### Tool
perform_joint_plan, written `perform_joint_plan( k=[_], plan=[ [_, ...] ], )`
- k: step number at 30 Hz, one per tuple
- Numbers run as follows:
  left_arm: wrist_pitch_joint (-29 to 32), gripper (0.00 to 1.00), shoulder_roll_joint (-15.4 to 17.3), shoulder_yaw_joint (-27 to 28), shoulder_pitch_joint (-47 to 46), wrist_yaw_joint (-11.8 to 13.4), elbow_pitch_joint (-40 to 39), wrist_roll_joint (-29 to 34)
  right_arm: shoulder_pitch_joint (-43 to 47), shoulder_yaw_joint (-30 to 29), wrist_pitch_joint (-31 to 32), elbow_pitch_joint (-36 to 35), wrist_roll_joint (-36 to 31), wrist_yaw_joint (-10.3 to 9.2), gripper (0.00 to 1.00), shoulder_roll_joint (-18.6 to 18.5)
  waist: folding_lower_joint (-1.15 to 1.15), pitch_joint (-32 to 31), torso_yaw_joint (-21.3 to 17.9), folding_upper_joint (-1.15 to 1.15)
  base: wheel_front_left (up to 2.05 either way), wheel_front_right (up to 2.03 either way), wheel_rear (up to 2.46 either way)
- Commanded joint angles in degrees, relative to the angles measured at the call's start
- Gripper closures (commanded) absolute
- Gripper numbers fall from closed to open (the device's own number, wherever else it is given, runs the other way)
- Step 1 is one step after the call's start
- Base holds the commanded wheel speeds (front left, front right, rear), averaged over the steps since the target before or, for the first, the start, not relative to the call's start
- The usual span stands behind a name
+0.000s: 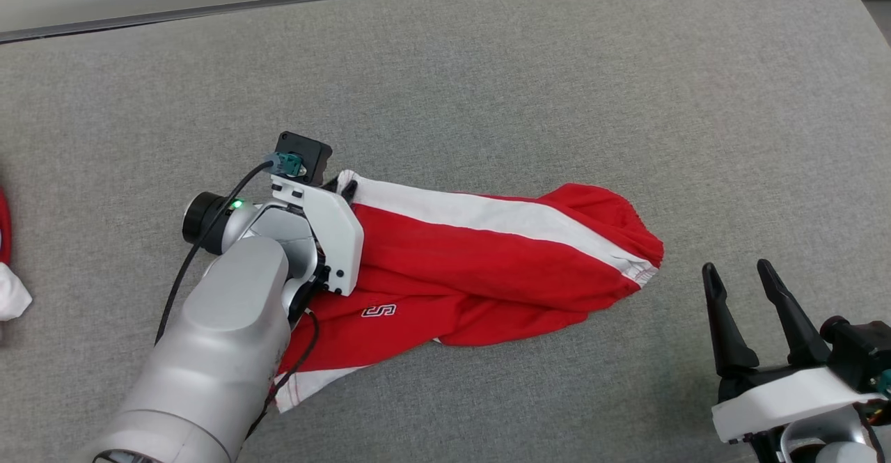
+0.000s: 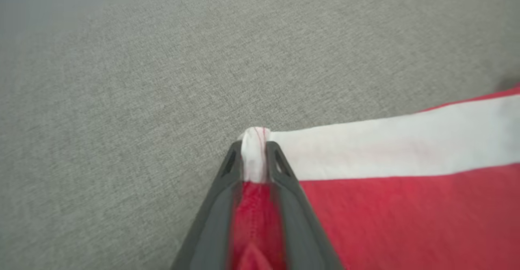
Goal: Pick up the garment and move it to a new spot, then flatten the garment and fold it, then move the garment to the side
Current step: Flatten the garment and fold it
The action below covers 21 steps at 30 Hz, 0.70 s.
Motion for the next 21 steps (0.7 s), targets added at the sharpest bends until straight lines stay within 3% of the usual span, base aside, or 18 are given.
perform_joint_plan(
  k=[1,10,21],
  plan=[
    [-0.4,1.0,0.3,-0.5,-1.0,-0.3,-0.3,-0.7,-0.2,-0.4,0.2,0.3,0.4,-0.02,0.0,-0.6,0.0,-0.1,0.3,0.0,0.0,0.0,0.0],
    [-3.2,1.0,0.3,-3.8,-0.7,-0.4,-2.8,-3.5,-0.7,2.9,2.3,5.9,2.3,-0.02,0.0,-3.1,0.0,-1.3,2.6,0.0,0.0,0.0,0.0],
    [-3.9,1.0,0.3,-9.4,-0.2,1.1,-6.6,-8.1,-8.6,9.4,0.9,17.1,6.7,-0.02,0.0,-3.8,0.0,-0.6,5.6,0.0,0.0,0.0,0.0]
  ],
)
